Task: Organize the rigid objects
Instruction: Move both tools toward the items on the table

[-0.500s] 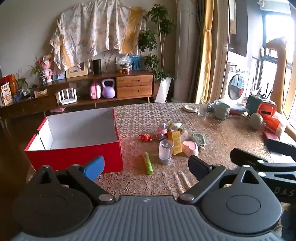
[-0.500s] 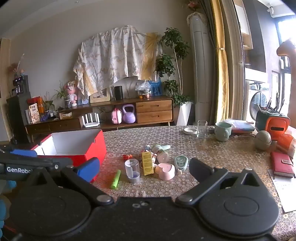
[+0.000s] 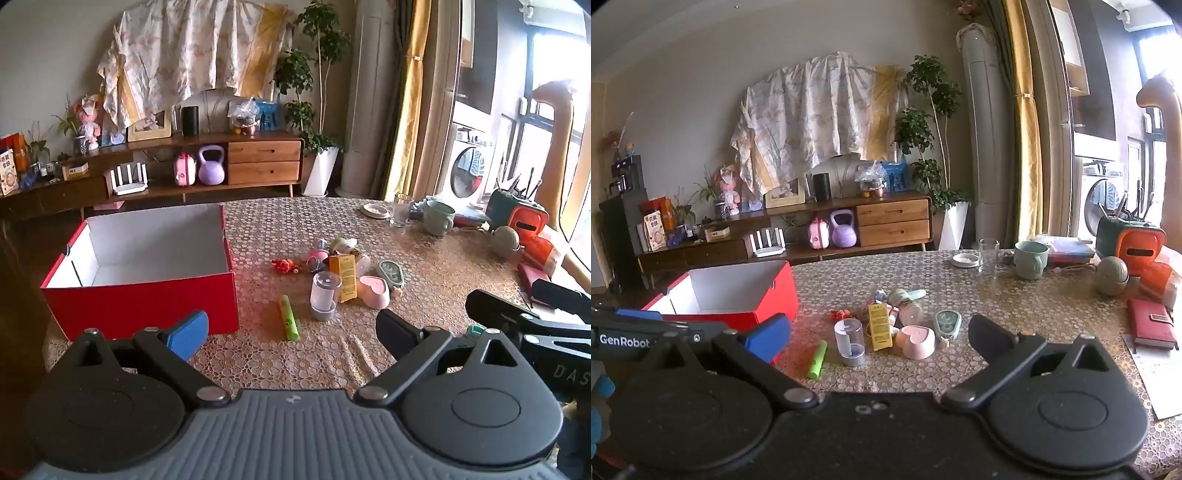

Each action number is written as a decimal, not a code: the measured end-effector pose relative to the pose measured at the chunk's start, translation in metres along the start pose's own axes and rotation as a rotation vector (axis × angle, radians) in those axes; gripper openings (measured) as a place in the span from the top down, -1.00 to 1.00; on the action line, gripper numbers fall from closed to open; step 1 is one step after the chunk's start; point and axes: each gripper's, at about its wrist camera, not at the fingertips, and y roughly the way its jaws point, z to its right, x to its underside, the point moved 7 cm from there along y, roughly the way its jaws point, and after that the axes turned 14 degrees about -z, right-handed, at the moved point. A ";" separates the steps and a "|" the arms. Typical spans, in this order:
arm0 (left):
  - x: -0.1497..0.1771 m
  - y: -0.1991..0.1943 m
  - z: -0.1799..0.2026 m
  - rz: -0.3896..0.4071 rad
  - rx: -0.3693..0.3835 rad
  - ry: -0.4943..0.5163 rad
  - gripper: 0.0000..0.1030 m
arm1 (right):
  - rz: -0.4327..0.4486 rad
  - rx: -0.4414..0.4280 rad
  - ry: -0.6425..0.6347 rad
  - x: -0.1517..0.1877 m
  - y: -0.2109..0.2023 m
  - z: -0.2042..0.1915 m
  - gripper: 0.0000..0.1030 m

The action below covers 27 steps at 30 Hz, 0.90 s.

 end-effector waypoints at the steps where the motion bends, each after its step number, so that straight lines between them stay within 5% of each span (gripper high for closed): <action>1: 0.000 0.000 0.001 0.004 0.002 0.005 -0.90 | -0.002 -0.005 0.008 -0.002 -0.001 0.001 -1.00; 15: -0.002 -0.010 0.005 0.030 0.005 0.029 -0.90 | 0.009 0.002 0.015 -0.007 -0.004 0.000 -1.00; 27: 0.003 -0.003 0.009 -0.036 0.045 0.027 -0.90 | 0.016 0.017 0.025 -0.006 -0.004 0.001 -1.00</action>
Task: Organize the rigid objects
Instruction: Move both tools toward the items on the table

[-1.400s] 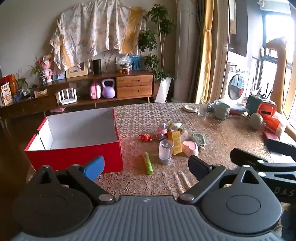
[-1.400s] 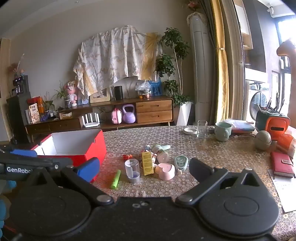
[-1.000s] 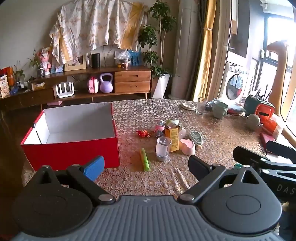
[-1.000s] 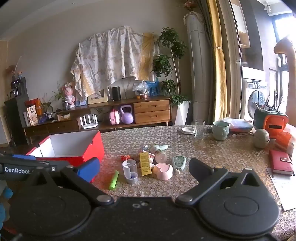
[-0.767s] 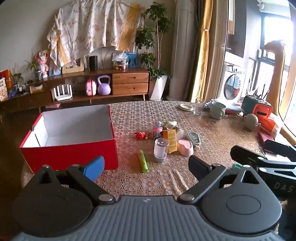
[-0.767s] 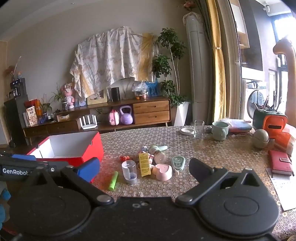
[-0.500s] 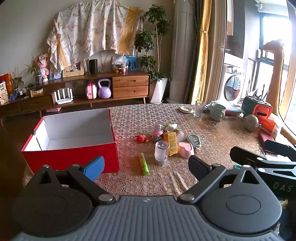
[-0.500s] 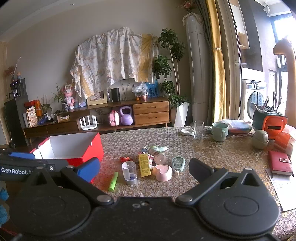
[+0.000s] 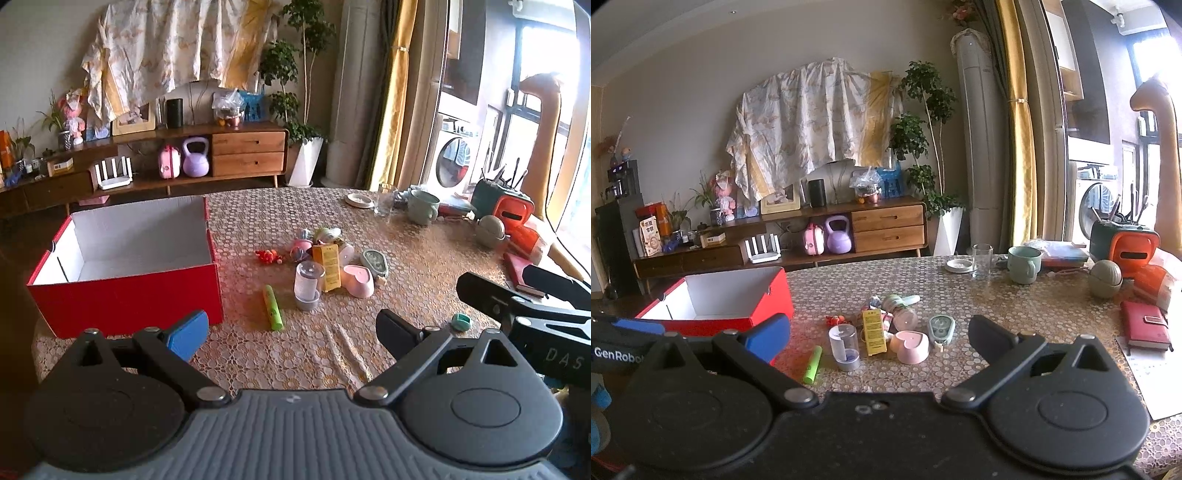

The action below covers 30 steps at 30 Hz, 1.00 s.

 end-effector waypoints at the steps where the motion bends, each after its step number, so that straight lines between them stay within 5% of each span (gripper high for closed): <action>1: 0.000 0.000 0.000 -0.002 0.001 -0.001 -0.90 | 0.001 0.002 0.002 0.000 -0.001 0.001 -1.00; 15: -0.005 -0.004 0.013 0.019 0.084 0.037 -0.90 | 0.021 0.069 0.040 0.000 0.003 0.023 -1.00; 30: -0.027 0.055 0.027 0.009 -0.015 0.157 -0.90 | -0.076 0.134 0.031 0.008 0.040 0.074 -1.00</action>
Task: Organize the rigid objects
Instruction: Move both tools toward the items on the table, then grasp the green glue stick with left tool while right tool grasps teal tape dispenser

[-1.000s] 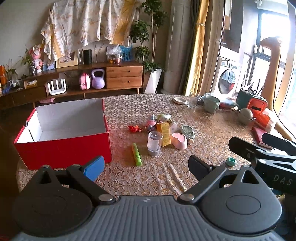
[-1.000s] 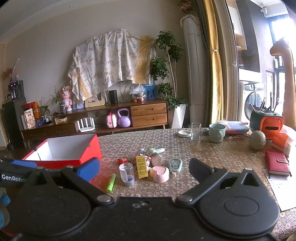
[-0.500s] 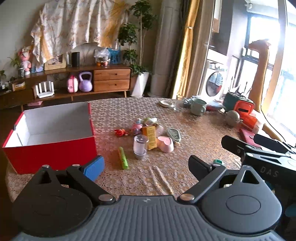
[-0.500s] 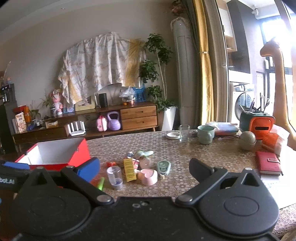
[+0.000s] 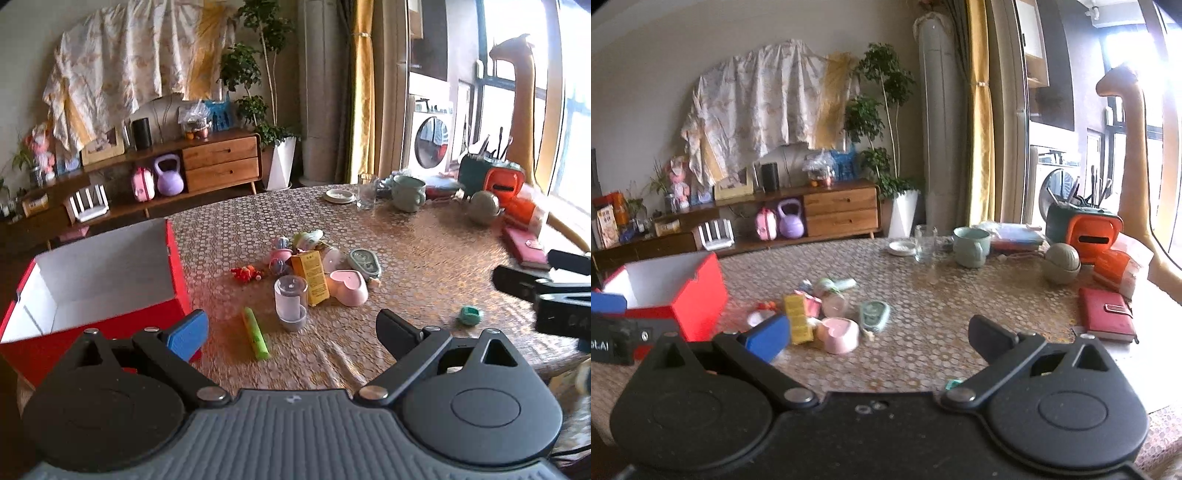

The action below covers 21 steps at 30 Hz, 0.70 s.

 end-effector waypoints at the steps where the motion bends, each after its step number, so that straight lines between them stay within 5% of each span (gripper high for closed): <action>1: -0.001 0.009 0.000 -0.010 -0.006 0.004 -0.90 | -0.014 -0.002 -0.003 0.000 0.004 0.004 -1.00; 10: 0.001 0.094 -0.018 -0.151 -0.058 -0.089 -0.90 | -0.193 -0.038 -0.070 0.010 0.059 0.035 -0.96; 21: 0.011 0.159 -0.035 -0.221 -0.149 -0.124 -0.89 | -0.325 -0.011 -0.114 0.045 0.114 0.060 -0.55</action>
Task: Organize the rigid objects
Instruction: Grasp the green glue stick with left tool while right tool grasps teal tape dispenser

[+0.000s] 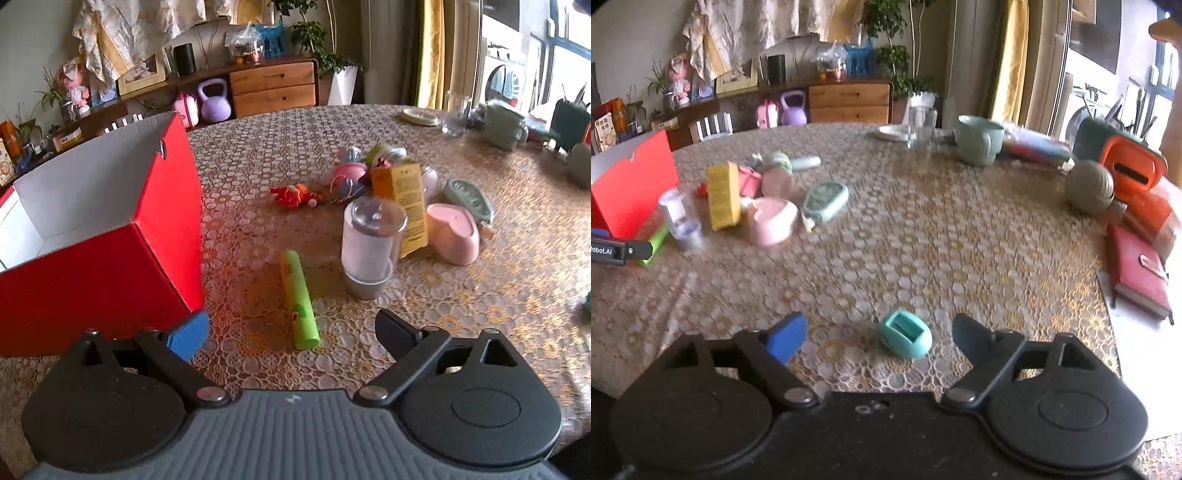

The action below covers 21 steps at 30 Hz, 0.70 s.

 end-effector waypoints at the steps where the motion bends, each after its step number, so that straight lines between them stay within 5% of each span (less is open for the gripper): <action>1: -0.001 0.003 0.001 0.001 -0.008 0.005 -0.88 | -0.005 -0.001 0.003 0.002 0.002 0.001 -0.54; 7: -0.003 0.020 0.002 -0.035 -0.014 -0.004 -0.18 | -0.025 -0.009 0.006 0.004 0.015 0.006 -0.35; 12: -0.005 0.024 0.001 -0.039 0.013 -0.024 -0.06 | -0.031 -0.018 0.034 0.002 0.018 0.011 -0.15; 21: -0.009 0.025 0.001 -0.049 0.063 -0.051 0.64 | -0.038 0.010 0.051 0.001 0.024 0.014 0.24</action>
